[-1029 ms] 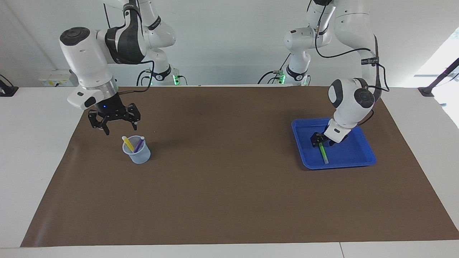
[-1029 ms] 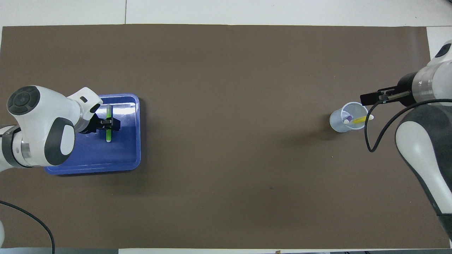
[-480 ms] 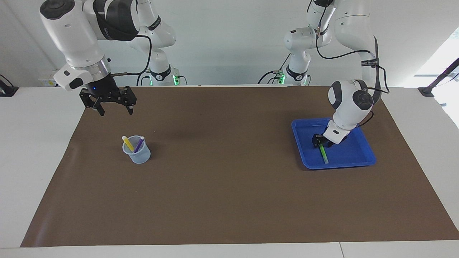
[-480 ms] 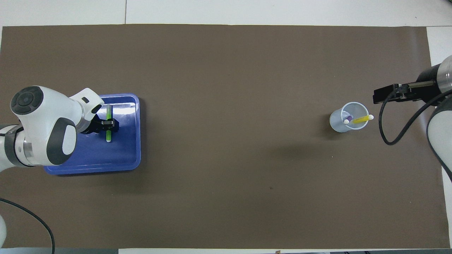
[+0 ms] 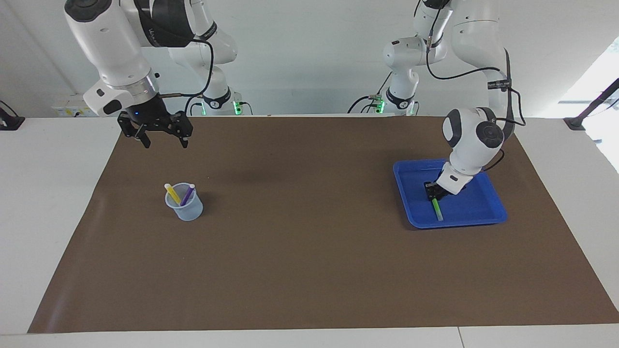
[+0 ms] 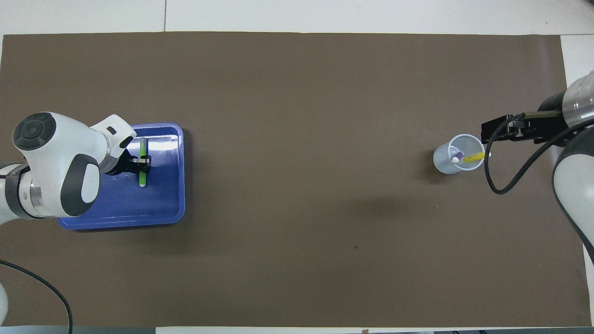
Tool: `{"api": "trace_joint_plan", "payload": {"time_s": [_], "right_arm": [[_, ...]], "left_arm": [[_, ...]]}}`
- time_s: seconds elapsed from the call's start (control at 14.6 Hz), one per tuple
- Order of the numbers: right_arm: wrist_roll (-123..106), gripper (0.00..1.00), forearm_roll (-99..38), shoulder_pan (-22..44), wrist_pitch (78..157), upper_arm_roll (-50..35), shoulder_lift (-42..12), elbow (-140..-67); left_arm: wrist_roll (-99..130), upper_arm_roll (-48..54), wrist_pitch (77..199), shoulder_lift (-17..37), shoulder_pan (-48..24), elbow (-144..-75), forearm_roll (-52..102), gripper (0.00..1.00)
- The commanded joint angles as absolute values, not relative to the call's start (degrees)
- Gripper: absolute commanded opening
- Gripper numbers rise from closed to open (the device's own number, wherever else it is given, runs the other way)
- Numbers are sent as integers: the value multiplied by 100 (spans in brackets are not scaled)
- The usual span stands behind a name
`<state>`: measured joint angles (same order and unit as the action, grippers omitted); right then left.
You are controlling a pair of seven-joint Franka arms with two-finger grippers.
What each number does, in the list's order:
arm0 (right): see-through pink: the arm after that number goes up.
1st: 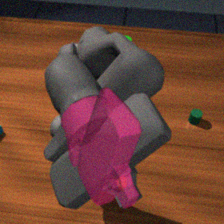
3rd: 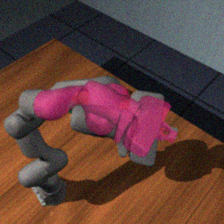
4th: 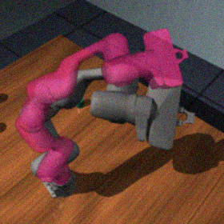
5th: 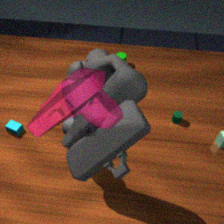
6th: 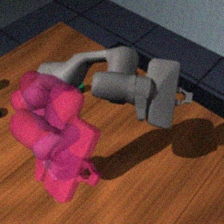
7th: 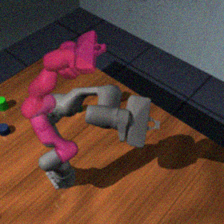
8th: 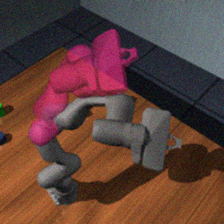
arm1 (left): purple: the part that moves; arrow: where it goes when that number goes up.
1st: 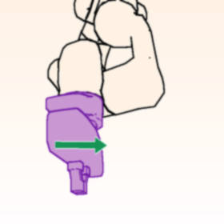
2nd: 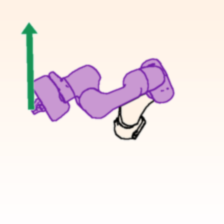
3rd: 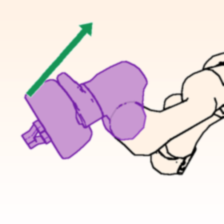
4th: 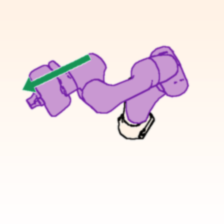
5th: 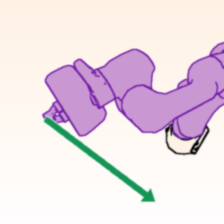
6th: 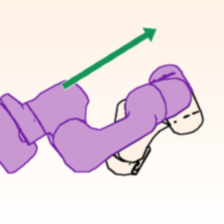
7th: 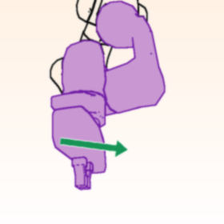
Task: Transfer and insert pens with both arms
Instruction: 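Grasp the green pen in the tray with the left gripper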
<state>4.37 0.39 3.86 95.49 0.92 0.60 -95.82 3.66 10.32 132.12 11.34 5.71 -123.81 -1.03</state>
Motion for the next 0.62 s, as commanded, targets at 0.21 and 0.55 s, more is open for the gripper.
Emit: {"api": "trace_joint_plan", "payload": {"time_s": [0.21,0.55], "right_arm": [[527,100,141,105,9457,-193,158,-9633],[527,100,132,123,9466,-193,167,-9633]], "left_arm": [[404,1002,13280,1204,580,-12314,-229,0],[395,1002,13027,1257,642,-12077,-229,0]]}}
